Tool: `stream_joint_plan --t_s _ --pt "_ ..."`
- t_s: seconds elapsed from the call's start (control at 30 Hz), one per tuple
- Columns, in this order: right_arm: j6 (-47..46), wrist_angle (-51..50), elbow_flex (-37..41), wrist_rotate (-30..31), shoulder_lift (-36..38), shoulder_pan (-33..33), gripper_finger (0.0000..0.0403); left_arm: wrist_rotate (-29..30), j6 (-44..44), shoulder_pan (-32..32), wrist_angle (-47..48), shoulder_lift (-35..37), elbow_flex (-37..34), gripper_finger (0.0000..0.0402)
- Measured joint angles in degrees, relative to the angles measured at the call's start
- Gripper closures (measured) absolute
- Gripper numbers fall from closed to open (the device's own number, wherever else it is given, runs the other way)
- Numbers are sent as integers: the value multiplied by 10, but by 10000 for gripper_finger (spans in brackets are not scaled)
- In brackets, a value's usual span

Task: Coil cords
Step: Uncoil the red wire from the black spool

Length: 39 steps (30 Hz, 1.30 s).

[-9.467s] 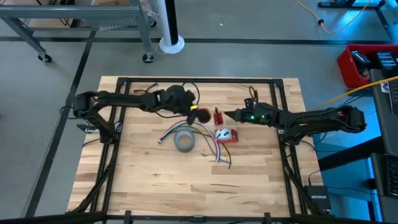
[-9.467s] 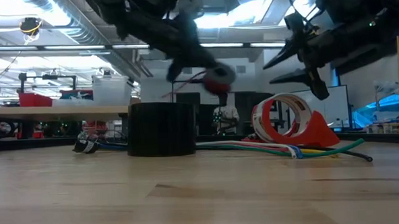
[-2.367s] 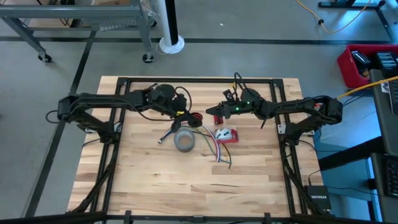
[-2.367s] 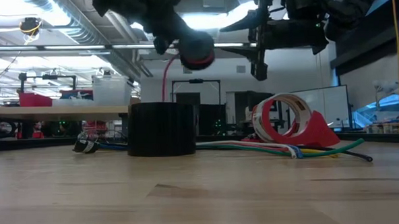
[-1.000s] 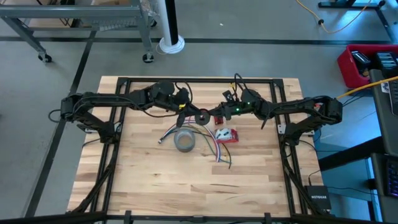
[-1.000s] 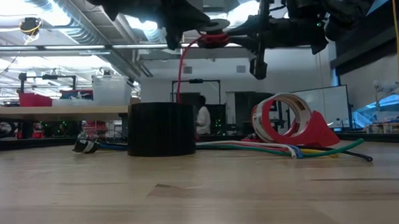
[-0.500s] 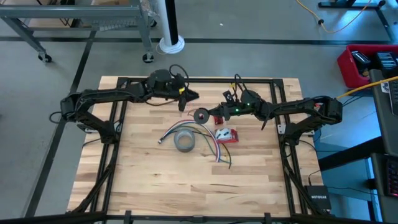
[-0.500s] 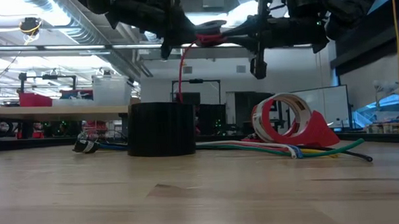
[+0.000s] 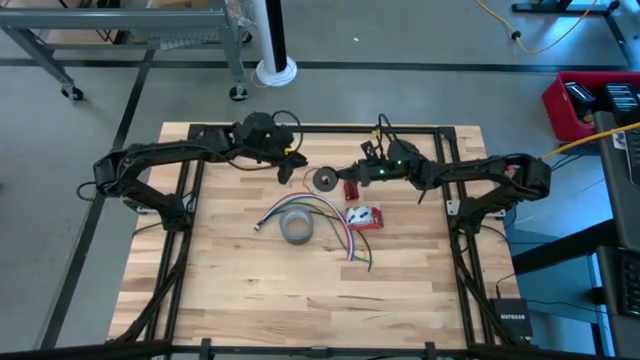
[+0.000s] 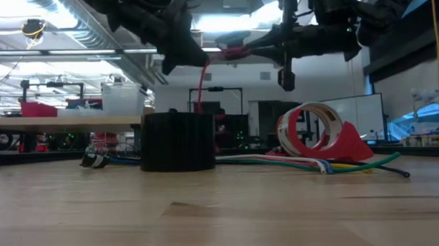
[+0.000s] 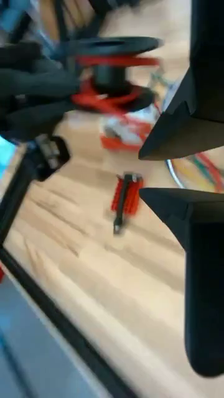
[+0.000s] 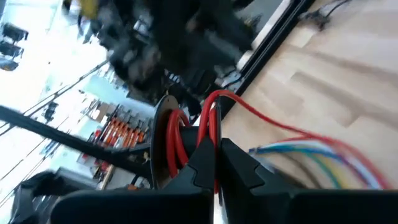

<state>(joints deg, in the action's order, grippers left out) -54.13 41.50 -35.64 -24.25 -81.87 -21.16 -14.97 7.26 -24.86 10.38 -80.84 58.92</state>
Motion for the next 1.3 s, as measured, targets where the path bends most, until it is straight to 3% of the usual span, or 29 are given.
stream_joint_plan --t_s 0.23,0.6,0.83,1.3 --pt "-18 -1 0 -15 0 -34 393 16 -30 16 2 0 0 340" --pt "-37 20 0 -29 0 -32 393 39 -48 44 -8 -23 0 341" --pt "-37 20 0 -39 0 -32 392 126 -70 63 -8 -30 0 341" --pt "-37 21 0 -39 0 -32 392 197 -73 84 -29 -30 0 341"
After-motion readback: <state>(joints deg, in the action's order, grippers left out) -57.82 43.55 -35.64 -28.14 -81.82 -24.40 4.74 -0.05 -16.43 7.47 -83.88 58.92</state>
